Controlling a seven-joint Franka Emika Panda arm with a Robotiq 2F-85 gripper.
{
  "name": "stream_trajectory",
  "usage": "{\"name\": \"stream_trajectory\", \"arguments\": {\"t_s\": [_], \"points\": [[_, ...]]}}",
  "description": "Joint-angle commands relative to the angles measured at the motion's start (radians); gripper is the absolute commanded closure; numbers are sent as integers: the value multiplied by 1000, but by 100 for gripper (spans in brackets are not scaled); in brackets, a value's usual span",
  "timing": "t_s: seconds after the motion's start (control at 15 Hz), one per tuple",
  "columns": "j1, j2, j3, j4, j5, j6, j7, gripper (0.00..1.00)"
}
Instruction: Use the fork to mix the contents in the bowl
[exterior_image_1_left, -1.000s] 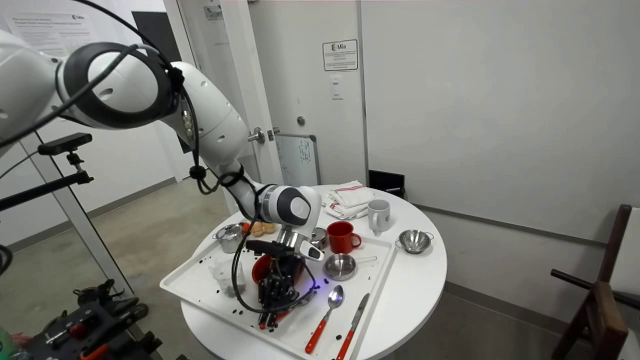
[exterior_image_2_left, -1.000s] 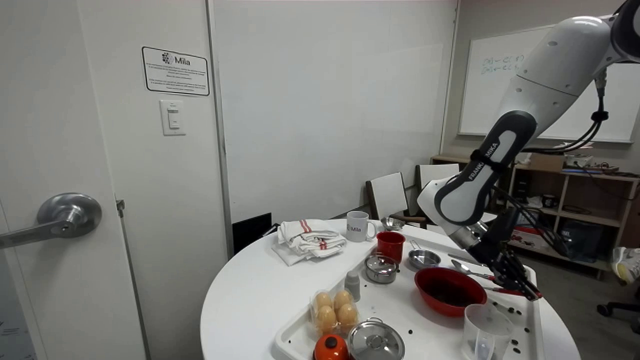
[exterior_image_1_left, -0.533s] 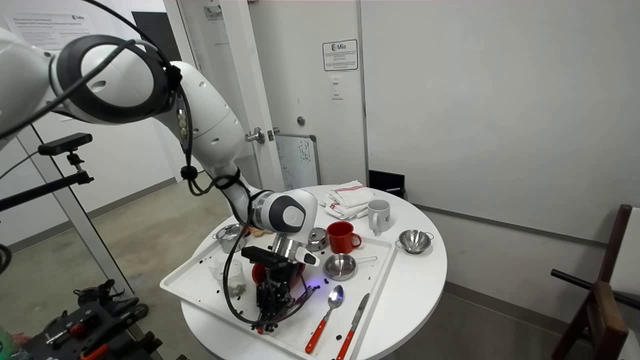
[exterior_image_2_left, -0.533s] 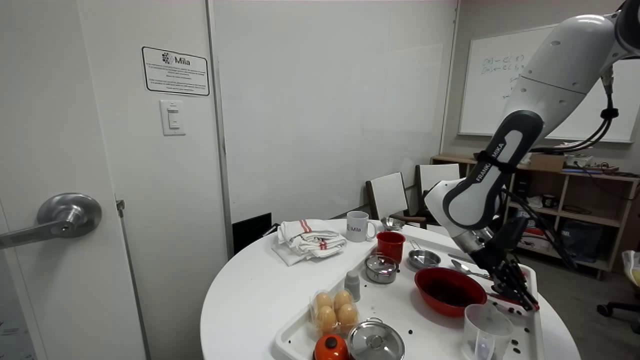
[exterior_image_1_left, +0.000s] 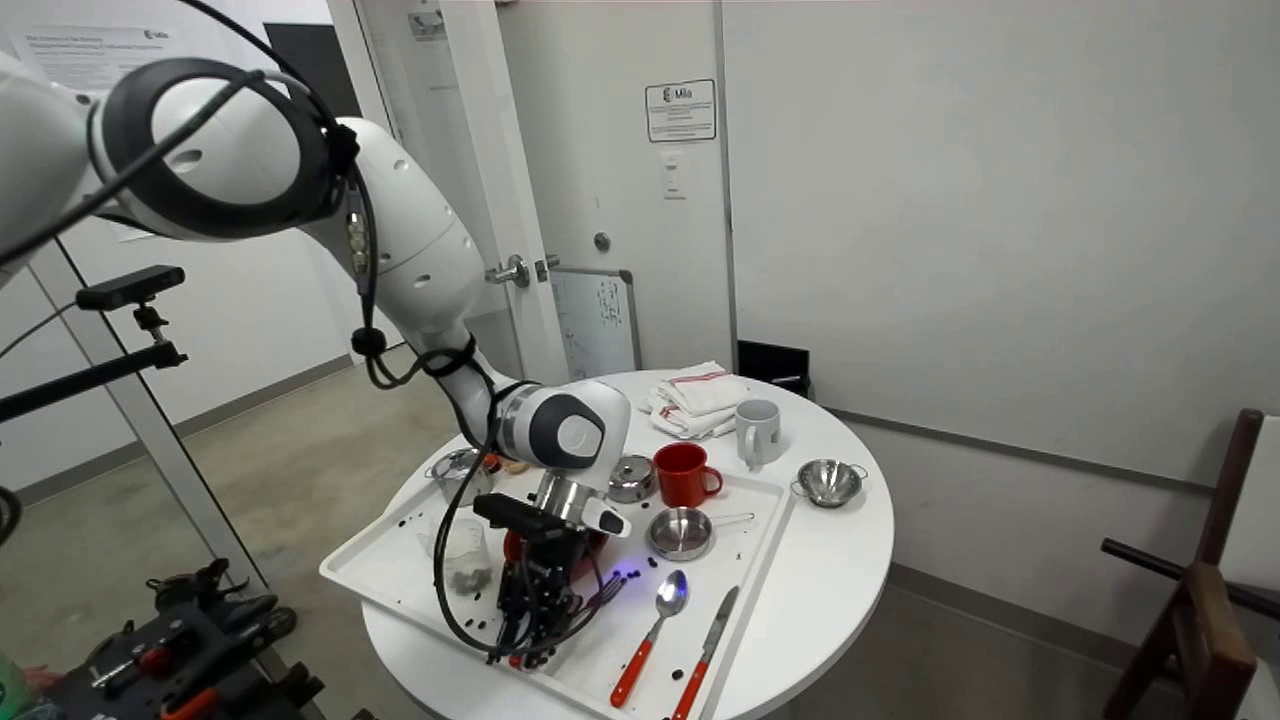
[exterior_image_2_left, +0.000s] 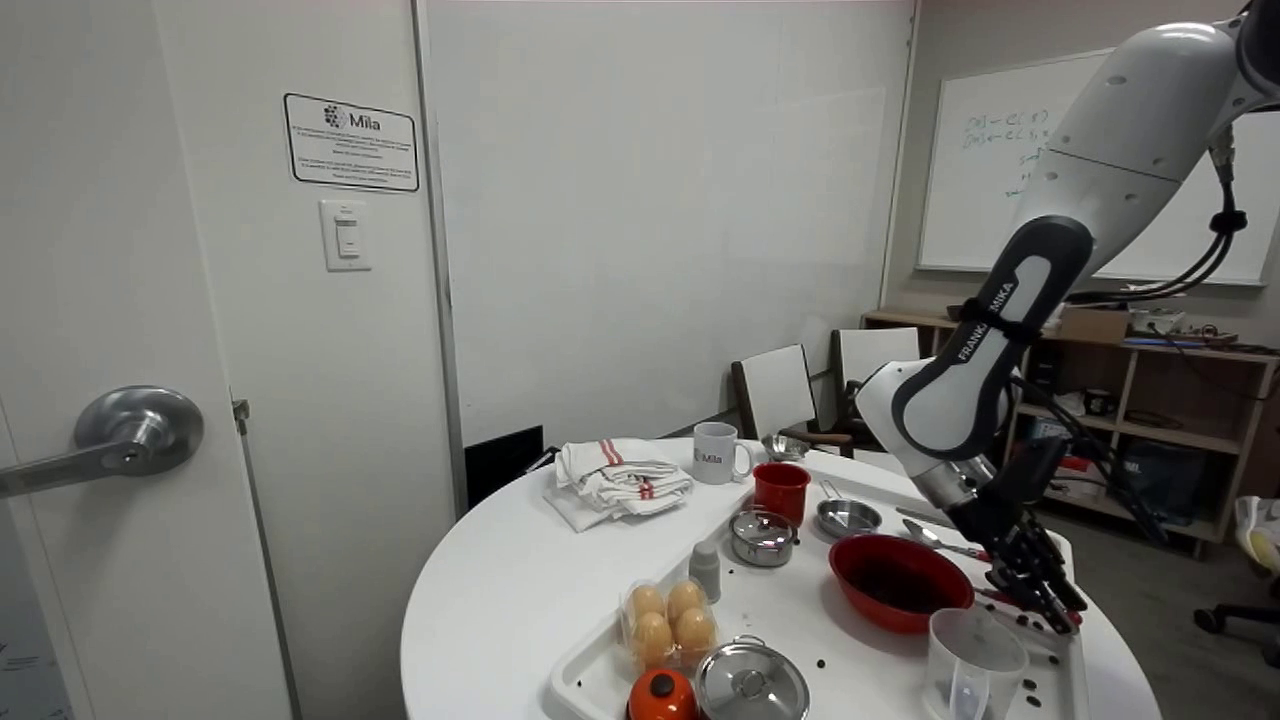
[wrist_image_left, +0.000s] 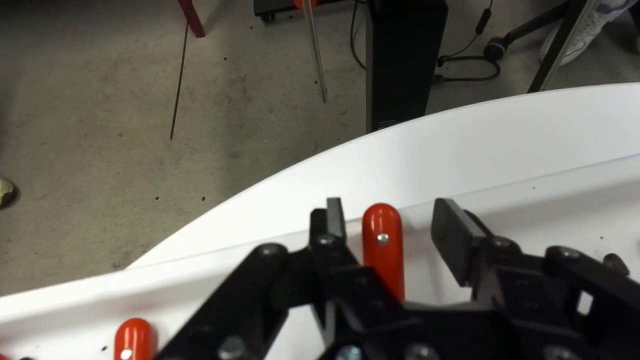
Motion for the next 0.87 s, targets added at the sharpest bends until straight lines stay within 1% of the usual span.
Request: {"name": "stream_trajectory", "arguments": {"t_s": [0.0, 0.07, 0.13, 0.27, 0.33, 0.8], "points": [[-10, -48, 12, -58, 21, 0, -18, 19], [-11, -60, 13, -73, 24, 2, -20, 11], [2, -11, 1, -18, 7, -3, -4, 29], [2, -22, 2, -32, 9, -3, -5, 14], [2, -27, 3, -36, 9, -3, -5, 11], [1, -34, 3, -44, 10, -3, -5, 11]]}}
